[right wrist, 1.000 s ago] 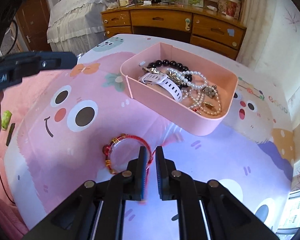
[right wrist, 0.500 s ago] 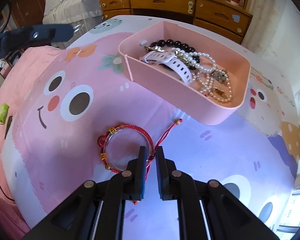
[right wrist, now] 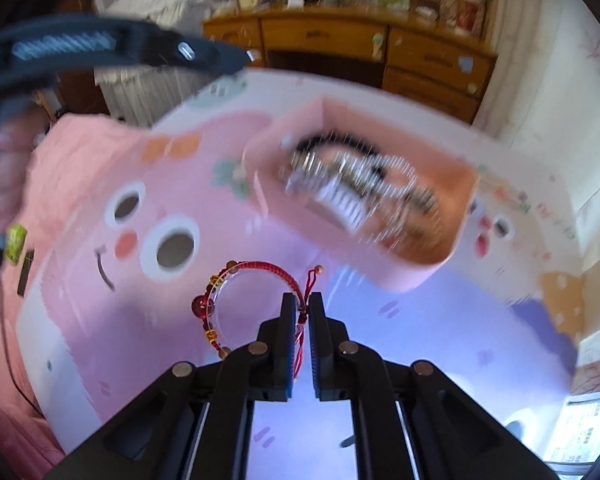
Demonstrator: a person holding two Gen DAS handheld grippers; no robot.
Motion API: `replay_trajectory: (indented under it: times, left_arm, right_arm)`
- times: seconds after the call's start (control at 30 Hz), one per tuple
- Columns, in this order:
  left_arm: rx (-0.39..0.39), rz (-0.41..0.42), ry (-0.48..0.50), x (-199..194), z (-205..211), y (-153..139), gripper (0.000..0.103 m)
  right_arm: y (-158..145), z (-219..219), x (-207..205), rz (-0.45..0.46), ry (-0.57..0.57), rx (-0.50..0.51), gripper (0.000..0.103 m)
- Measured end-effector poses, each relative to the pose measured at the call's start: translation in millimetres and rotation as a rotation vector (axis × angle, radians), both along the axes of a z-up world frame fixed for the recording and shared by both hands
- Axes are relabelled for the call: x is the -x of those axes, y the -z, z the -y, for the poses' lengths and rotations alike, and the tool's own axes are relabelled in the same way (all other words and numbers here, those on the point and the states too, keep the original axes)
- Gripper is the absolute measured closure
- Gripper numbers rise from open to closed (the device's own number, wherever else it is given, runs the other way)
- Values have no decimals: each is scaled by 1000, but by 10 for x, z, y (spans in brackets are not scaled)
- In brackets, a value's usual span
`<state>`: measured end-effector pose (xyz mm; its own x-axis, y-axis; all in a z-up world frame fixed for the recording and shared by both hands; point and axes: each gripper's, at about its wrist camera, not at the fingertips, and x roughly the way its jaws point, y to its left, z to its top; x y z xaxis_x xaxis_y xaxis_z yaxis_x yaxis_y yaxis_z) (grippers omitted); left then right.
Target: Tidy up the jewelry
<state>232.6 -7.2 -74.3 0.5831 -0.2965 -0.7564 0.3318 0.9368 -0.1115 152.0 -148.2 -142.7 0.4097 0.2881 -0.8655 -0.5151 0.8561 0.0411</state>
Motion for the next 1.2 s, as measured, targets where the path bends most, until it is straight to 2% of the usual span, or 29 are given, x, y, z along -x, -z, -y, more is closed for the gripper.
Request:
replay_trajectory:
  times: [0.17,0.27,0.33,0.37,0.4,0.43,0.47,0.5,0.53,0.6,0.77,0.83,0.9,1.03,1.2]
  left_arm:
    - [11,7,21,-254,179,-22,96]
    - [24,-32,24,-393,263,57,96]
    - [25,-61,29,-442,307,114,90]
    - [12,-77,19,-458,329,145,74]
    - [-5,-98,3,-472,346,173,54]
    - [-7,-110,-10,-469,345,182,44]
    - [-4,-111,-19,-441,330,175,30]
    - [-8,-106,-30,-404,319,155,27]
    - [-17,-104,-40,-375,308,145,26]
    - [-61,-116,-97,-263,268,121,15]
    - [-84,-202,-252,265,50,100,14]
    - [-84,-226,-288,564,-20,131,14]
    - [-136,-254,-313,861,-26,179,14]
    - [-236,-330,-298,1441,46,269,14]
    - [-209,-441,-319,1938,109,303,14]
  right_arm:
    - [-376,108,-229,128,73,-45,97]
    - [-415,159,-438,175,133,-43,97]
    - [-367,182,-573,155,166,-41,96]
    - [-323,197,-630,135,178,-51,95]
    - [-300,200,-659,124,193,-53,84]
    - [-273,214,-671,110,211,-55,63]
    - [-263,227,-653,100,216,-64,53]
    - [-269,254,-595,101,217,-73,44]
    - [-282,266,-549,104,217,-78,43]
    - [-303,310,-430,84,222,-86,42]
    - [-309,486,93,-60,306,-110,28]
    - [-306,549,345,-104,334,-130,16]
    - [-269,591,625,-150,358,-110,12]
    - [-225,654,1080,-249,359,-65,11]
    - [-284,719,1453,-330,407,-96,11]
